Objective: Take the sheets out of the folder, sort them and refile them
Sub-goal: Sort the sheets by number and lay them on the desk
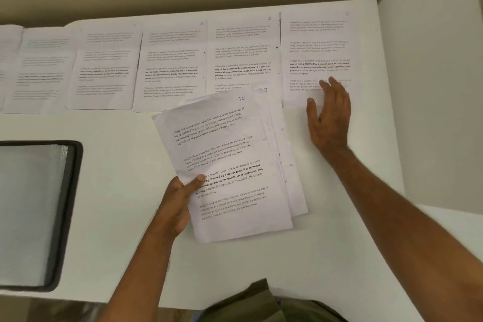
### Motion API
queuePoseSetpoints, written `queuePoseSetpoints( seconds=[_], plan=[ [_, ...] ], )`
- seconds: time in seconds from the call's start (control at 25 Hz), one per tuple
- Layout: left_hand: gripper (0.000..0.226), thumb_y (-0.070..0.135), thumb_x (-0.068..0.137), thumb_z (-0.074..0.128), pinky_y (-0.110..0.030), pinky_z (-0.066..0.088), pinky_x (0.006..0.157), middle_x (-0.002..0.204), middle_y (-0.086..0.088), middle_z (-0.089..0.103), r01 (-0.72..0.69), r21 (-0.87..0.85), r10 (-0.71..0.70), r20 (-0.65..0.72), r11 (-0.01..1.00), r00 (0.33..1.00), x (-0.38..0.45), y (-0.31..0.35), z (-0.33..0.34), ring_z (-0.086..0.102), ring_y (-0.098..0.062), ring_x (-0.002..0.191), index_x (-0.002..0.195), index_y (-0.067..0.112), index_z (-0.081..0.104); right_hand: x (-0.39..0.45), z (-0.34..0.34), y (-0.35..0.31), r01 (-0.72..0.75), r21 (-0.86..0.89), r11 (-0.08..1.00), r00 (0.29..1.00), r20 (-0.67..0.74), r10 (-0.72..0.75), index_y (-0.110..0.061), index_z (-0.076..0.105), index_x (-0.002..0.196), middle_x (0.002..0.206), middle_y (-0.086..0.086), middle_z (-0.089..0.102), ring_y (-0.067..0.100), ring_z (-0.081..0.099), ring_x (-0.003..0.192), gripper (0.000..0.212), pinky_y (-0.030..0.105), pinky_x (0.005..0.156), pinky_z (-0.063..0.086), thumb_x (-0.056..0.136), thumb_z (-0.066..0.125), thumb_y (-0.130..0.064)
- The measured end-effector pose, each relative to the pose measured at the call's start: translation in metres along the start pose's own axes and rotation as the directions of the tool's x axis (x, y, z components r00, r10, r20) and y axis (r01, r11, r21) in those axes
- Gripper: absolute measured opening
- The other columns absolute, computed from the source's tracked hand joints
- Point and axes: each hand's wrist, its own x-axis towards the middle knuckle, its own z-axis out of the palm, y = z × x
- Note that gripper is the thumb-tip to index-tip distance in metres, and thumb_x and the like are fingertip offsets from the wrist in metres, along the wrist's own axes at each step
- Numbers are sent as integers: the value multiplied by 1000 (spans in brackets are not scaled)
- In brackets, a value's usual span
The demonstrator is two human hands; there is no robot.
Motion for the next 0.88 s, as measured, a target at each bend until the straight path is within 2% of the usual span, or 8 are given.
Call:
queuePoseSetpoints(
  seconds=[0.08,0.16,0.24,0.28,0.36,0.44,0.56,0.88],
  plan=[
    [36,6,100,59,-49,49,107,131,-13,70,-20,-17,21,10,1000,1000,-10,-2,1,65,-33,124,135,9,63,-38,-20,-18,-103,259,960,994,51,93,-14,56,142,146,3,55,20,51,135,38,43,116,42,109,49,-31],
    [37,6,100,59,-52,47,110,132,-13,69,-40,-22,40,20,999,999,-26,-5,2,64,-33,125,137,9,61,-75,-47,-43,-309,477,823,948,227,224,-22,63,131,128,-4,66,13,65,113,28,42,98,55,109,49,-32],
    [39,6,100,59,-54,46,111,132,-13,69,-52,-21,53,24,998,998,-44,-8,2,63,-35,126,139,10,60,-104,-74,-64,-519,568,639,845,455,282,-30,67,121,114,-7,72,13,70,96,23,38,82,58,109,48,-37],
    [39,6,101,59,-54,46,111,133,-14,69,-62,-25,63,36,998,997,-54,-10,1,63,-35,127,140,10,59,-117,-86,-72,-571,558,602,807,515,287,-34,69,116,110,-8,73,14,69,92,23,37,80,56,107,50,-41],
    [41,7,101,58,-55,45,111,136,-15,66,-88,-34,90,69,996,994,-76,-16,-4,62,-36,128,142,10,57,-142,-104,-84,-583,510,632,788,545,287,-37,70,111,105,-16,71,9,65,95,19,29,85,50,103,55,-44],
    [42,8,102,59,-57,45,111,138,-16,65,-104,-32,107,96,994,990,-95,-24,-11,61,-37,128,144,10,56,-165,-112,-92,-561,494,664,803,519,293,-27,72,111,104,-19,71,1,64,96,16,21,85,47,104,59,-35],
    [43,13,102,60,-60,46,110,137,-17,65,-129,-59,133,67,990,989,-126,-37,-27,62,-37,127,145,9,54,-198,-117,-103,-500,478,722,838,478,264,-18,73,104,94,-19,72,-6,63,83,18,21,78,47,105,59,-28],
    [35,18,103,60,-56,52,103,127,-14,71,-194,-117,183,-99,974,978,-156,-37,-103,67,-36,120,137,13,59,-224,-111,-135,-427,453,783,893,349,285,-21,69,101,95,-14,71,5,64,84,19,24,72,48,108,54,-28]
  ],
)
